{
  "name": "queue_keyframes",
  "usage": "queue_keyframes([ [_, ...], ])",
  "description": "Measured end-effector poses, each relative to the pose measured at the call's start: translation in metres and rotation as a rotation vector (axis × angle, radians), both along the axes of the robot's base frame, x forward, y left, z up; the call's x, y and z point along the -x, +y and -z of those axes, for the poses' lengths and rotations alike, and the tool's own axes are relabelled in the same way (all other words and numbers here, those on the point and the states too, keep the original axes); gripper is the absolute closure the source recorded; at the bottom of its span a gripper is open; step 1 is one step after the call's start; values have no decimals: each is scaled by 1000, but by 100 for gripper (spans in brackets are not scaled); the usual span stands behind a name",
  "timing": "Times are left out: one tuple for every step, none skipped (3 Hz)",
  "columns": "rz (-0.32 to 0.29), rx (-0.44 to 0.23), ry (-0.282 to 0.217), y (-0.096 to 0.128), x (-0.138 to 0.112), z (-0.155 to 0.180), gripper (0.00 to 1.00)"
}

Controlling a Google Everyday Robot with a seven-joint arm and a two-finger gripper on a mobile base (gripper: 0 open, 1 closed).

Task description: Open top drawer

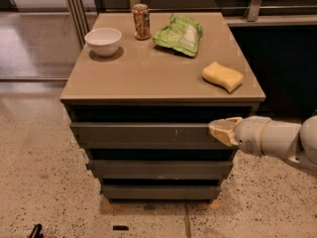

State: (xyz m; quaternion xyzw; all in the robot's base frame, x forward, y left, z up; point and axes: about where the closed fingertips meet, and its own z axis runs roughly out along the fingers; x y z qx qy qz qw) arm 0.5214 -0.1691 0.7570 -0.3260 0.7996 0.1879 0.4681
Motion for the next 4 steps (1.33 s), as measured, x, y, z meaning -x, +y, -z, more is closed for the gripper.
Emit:
queue_keyframes([
  [26,-43,-20,-1,-22,16,100],
  [39,-62,-16,5,-15,24,100],
  [121,-111,-73,10,-39,43,100],
  [181,-117,-134,7,-74,55,100],
])
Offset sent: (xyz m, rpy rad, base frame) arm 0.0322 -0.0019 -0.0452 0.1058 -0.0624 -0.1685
